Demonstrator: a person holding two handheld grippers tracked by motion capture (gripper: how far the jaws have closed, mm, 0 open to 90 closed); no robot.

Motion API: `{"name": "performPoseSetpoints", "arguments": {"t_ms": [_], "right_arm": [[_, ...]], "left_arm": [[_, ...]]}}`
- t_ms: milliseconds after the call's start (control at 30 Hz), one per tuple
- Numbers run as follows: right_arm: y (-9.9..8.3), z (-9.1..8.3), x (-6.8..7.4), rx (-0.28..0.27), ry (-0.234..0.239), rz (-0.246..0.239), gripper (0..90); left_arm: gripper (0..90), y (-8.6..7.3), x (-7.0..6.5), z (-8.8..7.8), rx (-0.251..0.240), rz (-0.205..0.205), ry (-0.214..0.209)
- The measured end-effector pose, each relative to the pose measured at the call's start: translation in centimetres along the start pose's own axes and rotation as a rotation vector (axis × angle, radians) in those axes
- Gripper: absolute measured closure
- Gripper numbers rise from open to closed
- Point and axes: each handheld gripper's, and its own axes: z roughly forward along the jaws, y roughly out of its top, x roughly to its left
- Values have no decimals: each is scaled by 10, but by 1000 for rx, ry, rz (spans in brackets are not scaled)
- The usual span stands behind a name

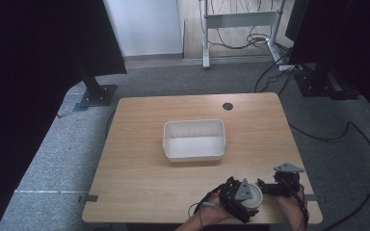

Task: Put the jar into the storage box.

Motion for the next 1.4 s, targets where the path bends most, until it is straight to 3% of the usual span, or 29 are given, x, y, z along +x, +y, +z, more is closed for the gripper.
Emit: {"name": "performPoseSetpoints", "arguments": {"t_ms": [133, 267, 600, 1000, 1400], "right_arm": [[0, 0, 0, 0, 0, -1, 28], [0, 0, 0, 0, 1, -1, 28], [0, 0, 0, 0, 1, -1, 27], [0, 0, 0, 0, 1, -1, 27], [0, 0, 0, 0, 1, -2, 27]], "left_arm": [[97, 1, -1, -2, -4, 16, 11], [97, 3, 2, -7, -22, -3, -3], [97, 5, 8, -20, -3, 19, 25], [97, 5, 29, -42, -26, -31, 64], [97, 7, 43, -57, -25, -34, 101]]}}
